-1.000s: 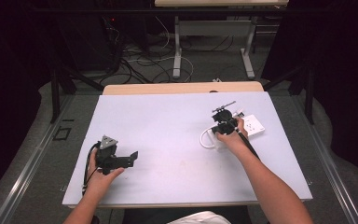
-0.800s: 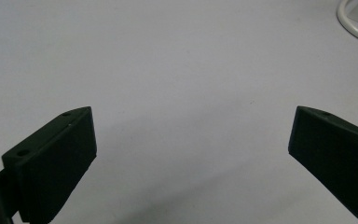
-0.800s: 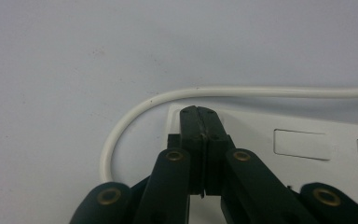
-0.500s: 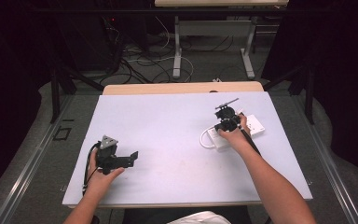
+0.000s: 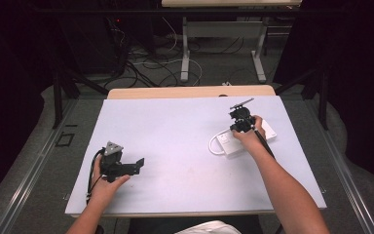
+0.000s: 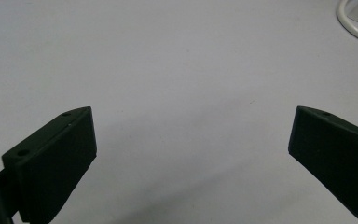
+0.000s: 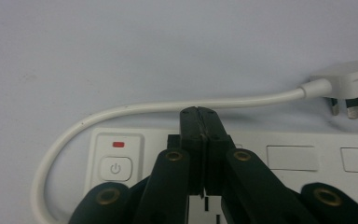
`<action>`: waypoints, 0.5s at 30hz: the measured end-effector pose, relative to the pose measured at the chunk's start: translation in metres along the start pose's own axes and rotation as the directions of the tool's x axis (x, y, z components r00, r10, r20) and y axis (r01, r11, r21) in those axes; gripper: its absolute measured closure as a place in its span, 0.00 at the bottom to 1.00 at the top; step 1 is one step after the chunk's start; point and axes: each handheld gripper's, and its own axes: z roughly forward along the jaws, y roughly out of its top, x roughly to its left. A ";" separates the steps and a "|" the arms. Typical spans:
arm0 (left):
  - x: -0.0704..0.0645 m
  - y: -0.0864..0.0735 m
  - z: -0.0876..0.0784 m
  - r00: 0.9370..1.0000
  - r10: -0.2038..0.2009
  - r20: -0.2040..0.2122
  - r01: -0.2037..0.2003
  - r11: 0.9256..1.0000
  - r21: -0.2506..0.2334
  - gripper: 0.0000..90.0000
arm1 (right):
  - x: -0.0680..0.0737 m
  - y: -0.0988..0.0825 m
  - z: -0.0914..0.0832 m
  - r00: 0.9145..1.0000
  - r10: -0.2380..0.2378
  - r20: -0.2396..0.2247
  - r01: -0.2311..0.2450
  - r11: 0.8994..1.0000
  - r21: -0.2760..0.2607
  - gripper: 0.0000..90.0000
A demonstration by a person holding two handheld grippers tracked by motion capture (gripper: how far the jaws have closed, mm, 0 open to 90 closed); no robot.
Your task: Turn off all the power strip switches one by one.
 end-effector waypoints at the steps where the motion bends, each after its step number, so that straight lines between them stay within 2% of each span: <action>1: 0.000 0.000 0.000 1.000 0.002 0.000 -0.002 1.000 0.002 0.01 | -0.003 0.000 0.001 1.000 -0.005 0.008 0.005 1.000 0.004 1.00; 3: 0.000 0.000 0.000 1.000 0.002 0.000 -0.002 1.000 0.002 0.01 | -0.003 -0.001 0.002 1.000 0.003 0.008 -0.003 1.000 -0.002 1.00; 4: 0.000 0.000 0.000 1.000 0.000 0.000 0.000 1.000 0.002 0.01 | -0.006 -0.001 0.002 1.000 0.001 0.022 -0.002 1.000 0.018 1.00; 6: 0.000 0.000 0.000 1.000 0.001 0.002 -0.001 1.000 0.009 0.01 | -0.009 -0.001 0.003 0.999 0.003 0.032 -0.003 1.000 0.016 1.00; 9: 0.000 0.000 0.000 1.000 0.001 0.002 -0.001 1.000 0.010 0.01 | -0.010 -0.001 0.003 0.999 0.017 0.037 -0.018 1.000 0.022 1.00; 13: 0.001 0.000 0.000 1.000 -0.001 0.002 0.001 1.000 0.009 0.01 | -0.013 -0.002 0.004 0.999 0.018 0.036 -0.018 1.000 0.013 1.00; 15: 0.001 0.000 0.000 1.000 -0.004 0.000 0.004 1.000 -0.002 0.01 | -0.014 -0.002 0.003 0.999 0.015 0.042 -0.016 1.000 0.026 1.00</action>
